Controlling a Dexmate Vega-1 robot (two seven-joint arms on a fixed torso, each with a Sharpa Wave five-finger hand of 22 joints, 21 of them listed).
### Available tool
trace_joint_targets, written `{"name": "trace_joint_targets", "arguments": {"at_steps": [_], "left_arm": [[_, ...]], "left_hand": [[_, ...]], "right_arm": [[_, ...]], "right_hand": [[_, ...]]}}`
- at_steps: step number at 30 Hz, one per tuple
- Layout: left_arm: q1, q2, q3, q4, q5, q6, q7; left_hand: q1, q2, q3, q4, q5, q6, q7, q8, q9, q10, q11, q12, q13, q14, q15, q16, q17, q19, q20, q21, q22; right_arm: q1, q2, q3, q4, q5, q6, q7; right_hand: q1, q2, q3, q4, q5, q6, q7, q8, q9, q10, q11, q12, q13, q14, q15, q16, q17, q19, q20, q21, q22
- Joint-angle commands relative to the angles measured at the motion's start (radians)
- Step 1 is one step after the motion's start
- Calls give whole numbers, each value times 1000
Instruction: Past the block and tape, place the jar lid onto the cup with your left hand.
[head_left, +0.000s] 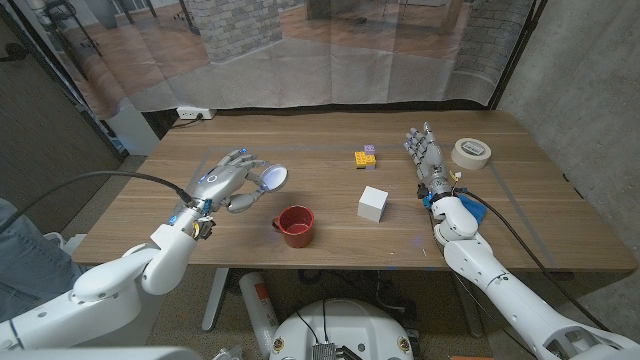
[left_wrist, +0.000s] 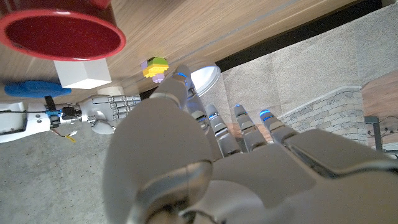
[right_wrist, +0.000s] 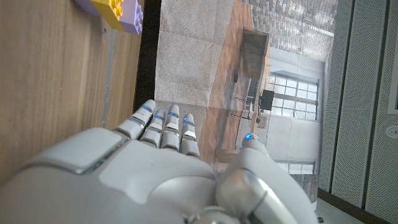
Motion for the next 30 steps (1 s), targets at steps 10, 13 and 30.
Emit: {"name": "trace_joint_targets", "arguments": {"at_steps": [10,13,30], "left_arm": [[11,-48,-46,12,51,-144,-77],[22,-55,-60,7,51,-156,-92],[75,-104,-113,-30,90,-212,-166]], "left_hand": [[0,-12,10,2,2,172,-74,9,15,7,2,-4,3,8,-152,4,2,-1,0,-3,3],[-1,-13,11,2,2,170,-74,8,16,7,1,-5,3,7,-153,4,2,-2,0,-3,3],[-5,-16,15,4,5,171,-78,8,19,5,1,-8,3,2,-152,2,3,-5,0,-4,3]], "right_arm": [[2,12,-8,-3,-14,3,-21],[1,13,-8,-5,-15,5,-23],[25,37,-19,24,-11,23,0]], "right_hand": [[1,3,-6,0,4,9,3,5,3,5,-1,-2,3,11,1,-1,6,5,-1,-1,1],[1,3,-6,0,5,9,3,4,3,5,-1,-2,3,11,0,-1,6,5,-1,-1,1],[0,4,-7,-1,5,9,3,4,3,6,-1,-2,3,13,1,-1,6,5,-2,-2,1]]}}
